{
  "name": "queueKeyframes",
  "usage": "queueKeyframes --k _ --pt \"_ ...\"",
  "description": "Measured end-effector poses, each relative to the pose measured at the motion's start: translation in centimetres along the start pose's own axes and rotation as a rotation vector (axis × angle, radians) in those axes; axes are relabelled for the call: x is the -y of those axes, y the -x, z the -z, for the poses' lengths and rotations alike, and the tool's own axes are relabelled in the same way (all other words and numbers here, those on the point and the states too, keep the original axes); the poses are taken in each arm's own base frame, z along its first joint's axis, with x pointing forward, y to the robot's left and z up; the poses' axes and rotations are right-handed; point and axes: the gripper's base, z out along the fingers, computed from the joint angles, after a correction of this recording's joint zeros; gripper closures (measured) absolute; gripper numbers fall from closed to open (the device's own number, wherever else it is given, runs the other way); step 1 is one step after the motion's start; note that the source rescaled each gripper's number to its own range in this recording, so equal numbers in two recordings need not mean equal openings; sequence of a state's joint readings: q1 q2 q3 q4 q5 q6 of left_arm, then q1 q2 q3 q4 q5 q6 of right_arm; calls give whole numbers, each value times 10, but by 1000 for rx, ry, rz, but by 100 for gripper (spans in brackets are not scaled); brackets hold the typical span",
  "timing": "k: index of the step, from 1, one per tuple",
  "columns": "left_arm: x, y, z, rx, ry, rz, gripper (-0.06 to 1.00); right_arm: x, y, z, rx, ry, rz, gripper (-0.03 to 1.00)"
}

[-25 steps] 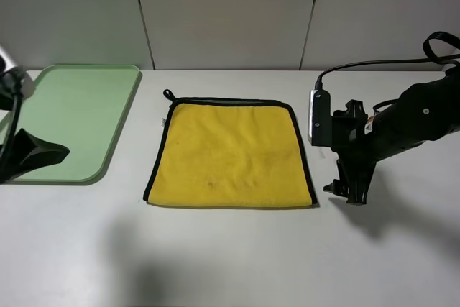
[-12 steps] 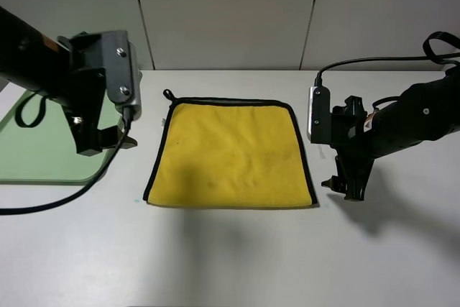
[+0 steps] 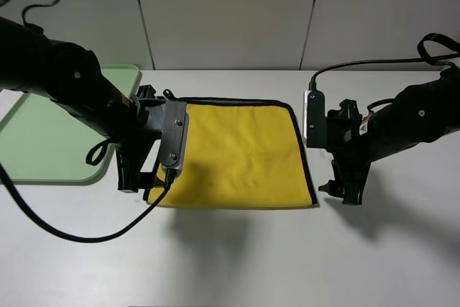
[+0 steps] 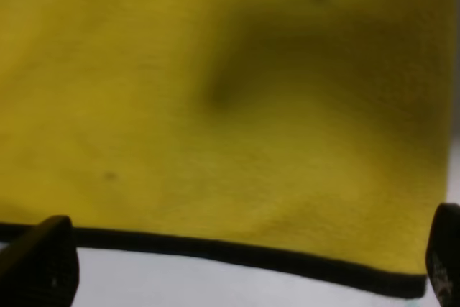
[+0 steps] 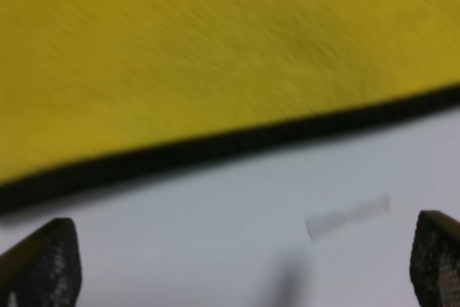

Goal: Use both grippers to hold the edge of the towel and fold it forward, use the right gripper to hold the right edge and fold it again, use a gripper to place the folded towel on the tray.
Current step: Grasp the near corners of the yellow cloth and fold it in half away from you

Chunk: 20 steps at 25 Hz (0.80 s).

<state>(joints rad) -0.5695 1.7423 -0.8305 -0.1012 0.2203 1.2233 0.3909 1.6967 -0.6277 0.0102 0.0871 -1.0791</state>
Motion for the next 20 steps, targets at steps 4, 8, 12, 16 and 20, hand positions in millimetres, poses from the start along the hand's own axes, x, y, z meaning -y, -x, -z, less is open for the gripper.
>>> queueKeyframes --k 4,8,12,16,20 --pt "4 -3 -13 -22 -41 2 -2 -13 15 0 13 46 62 -3" --pt "5 -4 -17 -27 -52 3 -2 -20 25 1 24 69 86 -3" --pt "8 -5 -25 -39 -76 4 -2 -21 26 1 26 70 67 -3" --pt "11 -8 -37 -55 -101 6 -2 -20 28 1 43 48 59 -3" --pt "13 -10 -45 -62 -113 9 -2 -19 29 1 54 31 39 -3"
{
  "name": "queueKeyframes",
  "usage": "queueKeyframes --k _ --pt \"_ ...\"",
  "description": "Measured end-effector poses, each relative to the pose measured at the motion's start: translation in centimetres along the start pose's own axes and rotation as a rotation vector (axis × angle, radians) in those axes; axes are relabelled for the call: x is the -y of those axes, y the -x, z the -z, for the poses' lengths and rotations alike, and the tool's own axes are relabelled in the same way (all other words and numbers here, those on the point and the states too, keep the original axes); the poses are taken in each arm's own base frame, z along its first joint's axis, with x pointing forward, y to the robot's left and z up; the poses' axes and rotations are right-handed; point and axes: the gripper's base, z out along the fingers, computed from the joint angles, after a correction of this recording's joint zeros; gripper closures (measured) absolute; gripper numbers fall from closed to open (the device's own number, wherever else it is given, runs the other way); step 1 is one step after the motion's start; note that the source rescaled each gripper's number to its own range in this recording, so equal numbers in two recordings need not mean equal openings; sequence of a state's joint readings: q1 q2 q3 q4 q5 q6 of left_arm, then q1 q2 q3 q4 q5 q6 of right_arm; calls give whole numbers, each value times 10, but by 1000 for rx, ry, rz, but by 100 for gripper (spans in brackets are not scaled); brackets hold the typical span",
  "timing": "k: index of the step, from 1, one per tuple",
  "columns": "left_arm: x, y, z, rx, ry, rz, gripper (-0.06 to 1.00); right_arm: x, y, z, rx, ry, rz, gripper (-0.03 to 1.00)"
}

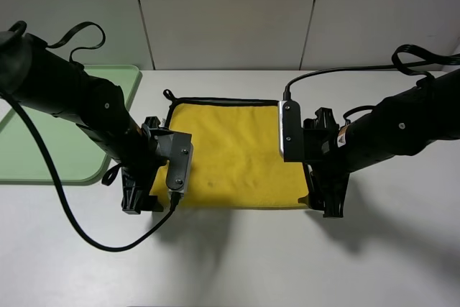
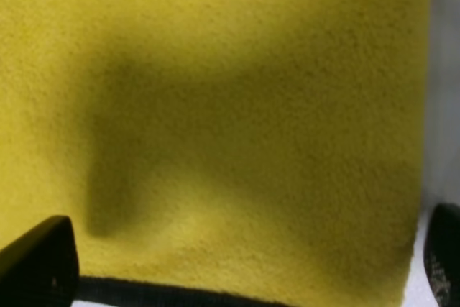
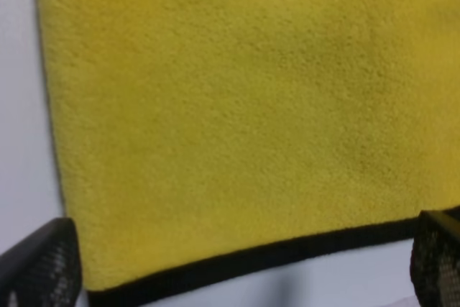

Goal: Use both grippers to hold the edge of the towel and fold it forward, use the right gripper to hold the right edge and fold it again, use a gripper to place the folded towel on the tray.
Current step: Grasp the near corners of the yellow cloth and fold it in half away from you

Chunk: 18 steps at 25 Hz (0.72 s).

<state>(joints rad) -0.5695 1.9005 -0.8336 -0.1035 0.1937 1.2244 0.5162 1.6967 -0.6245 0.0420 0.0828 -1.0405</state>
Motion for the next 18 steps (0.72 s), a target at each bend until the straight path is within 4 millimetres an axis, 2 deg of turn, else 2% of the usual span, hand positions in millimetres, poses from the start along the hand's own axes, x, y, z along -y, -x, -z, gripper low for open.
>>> queueKeyframes --k 11,18 --pt "-1 1 -2 0 -7 8 -2 0 0 -1 3 4 -60 -3" --pt "-2 1 -3 1 -6 10 -2 -11 -6 -21 -45 75 -74 -3"
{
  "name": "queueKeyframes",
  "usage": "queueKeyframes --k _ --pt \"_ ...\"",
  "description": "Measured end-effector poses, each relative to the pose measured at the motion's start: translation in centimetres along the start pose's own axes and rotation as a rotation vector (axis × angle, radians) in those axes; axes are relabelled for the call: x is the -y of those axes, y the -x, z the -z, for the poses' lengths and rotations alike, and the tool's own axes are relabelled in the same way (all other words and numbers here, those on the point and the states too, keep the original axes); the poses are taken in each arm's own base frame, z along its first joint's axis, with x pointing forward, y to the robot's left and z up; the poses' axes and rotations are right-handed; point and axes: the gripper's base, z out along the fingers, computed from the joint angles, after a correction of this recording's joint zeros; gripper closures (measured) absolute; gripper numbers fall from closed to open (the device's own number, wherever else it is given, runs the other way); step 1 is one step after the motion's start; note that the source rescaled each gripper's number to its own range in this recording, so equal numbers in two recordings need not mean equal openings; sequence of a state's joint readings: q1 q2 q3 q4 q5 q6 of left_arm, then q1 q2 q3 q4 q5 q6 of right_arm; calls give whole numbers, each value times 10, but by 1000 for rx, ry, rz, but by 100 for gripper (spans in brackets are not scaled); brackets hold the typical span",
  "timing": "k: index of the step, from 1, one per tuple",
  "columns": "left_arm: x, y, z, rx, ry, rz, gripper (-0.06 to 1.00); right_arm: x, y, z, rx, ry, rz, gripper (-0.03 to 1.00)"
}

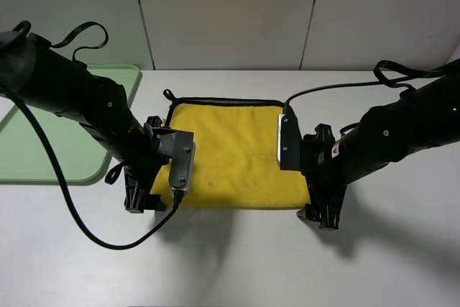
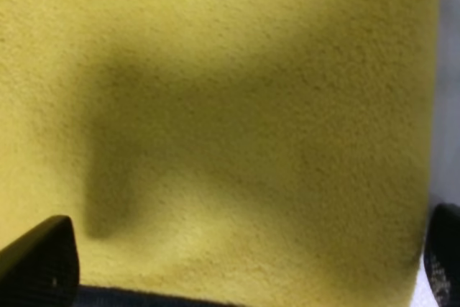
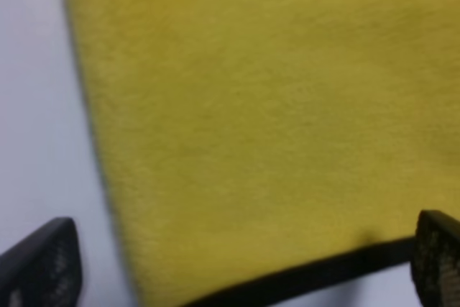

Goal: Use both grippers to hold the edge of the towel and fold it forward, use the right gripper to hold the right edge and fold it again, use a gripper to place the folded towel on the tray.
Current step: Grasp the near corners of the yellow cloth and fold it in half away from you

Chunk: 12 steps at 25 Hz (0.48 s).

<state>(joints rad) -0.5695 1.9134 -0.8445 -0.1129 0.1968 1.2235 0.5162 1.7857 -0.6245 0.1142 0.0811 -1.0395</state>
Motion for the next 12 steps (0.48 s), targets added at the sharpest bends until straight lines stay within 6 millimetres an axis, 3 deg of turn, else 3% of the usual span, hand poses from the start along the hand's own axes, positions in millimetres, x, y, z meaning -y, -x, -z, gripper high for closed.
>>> queueKeyframes --k 12 --pt "0 0 0 2 3 4 3 2 1 -2 11 -20 -15 -3"
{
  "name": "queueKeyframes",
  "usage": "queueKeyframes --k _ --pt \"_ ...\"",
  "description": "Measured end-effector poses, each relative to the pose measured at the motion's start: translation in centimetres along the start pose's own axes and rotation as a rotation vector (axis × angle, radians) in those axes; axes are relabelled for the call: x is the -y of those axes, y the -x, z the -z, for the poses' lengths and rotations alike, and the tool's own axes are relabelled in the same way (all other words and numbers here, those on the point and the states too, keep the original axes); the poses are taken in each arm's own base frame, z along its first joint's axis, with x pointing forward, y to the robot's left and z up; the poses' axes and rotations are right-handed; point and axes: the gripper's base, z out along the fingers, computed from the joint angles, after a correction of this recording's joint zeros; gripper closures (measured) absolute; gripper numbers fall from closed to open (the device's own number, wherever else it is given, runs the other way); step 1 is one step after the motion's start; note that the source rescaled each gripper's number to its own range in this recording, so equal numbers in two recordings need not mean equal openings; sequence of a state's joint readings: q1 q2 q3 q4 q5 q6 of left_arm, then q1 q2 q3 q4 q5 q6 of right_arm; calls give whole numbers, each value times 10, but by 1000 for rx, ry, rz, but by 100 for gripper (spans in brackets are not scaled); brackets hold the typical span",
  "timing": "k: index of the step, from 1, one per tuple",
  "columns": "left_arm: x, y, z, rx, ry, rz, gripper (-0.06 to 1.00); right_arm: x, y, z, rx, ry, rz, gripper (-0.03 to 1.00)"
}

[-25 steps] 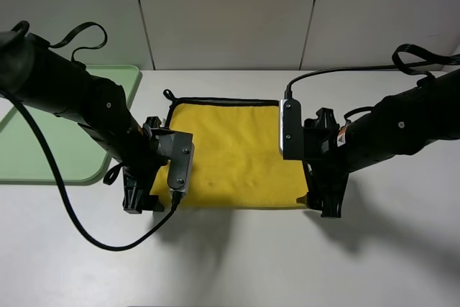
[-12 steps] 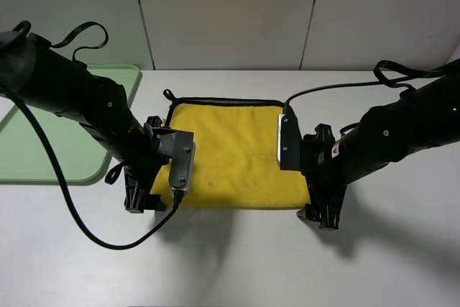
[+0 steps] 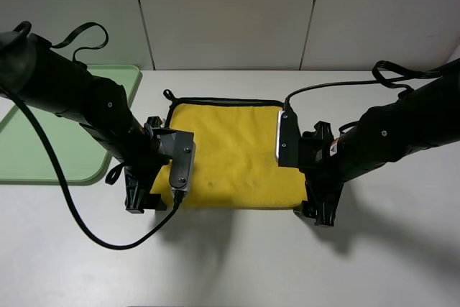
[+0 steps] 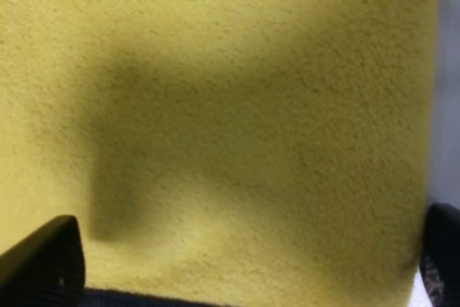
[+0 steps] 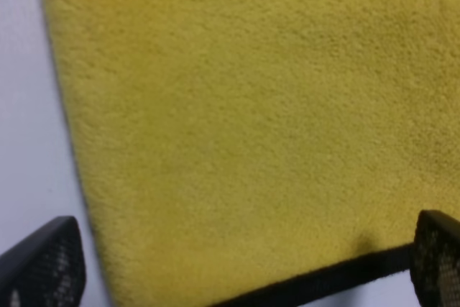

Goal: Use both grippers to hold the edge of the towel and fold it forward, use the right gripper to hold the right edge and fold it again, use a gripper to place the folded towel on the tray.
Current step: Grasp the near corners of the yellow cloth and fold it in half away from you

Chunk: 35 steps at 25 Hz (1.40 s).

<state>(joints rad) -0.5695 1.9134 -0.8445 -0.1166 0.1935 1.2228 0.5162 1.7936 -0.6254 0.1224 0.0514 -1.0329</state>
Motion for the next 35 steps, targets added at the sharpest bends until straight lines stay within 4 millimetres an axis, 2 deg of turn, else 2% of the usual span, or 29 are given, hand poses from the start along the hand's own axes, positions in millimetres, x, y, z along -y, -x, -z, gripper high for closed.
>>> queueKeyframes --k 3,5,12,16,19,27,32,35 --pt "0 0 0 0 -2 2 11 0 0 0 0 0 0 -2" --pt "0 0 -1 0 0 3 20 0 0 0 -3 5 -1 6" --pt "-2 1 -4 9 28 2 60 -4 -3 -4 -21 30 5 65" --pt "-2 0 -6 9 32 11 86 -4 -3 -4 -27 38 -44 94" --pt "-2 0 -7 9 33 24 93 -4 -3 -4 -28 38 -83 97" --pt "-2 1 -2 8 27 23 94 -5 -4 -4 -33 45 -96 97" --pt "0 3 26 18 25 14 94 -5 -3 1 -37 55 -96 97" --pt "0 3 43 19 37 -7 94 0 1 15 -10 26 -98 97"
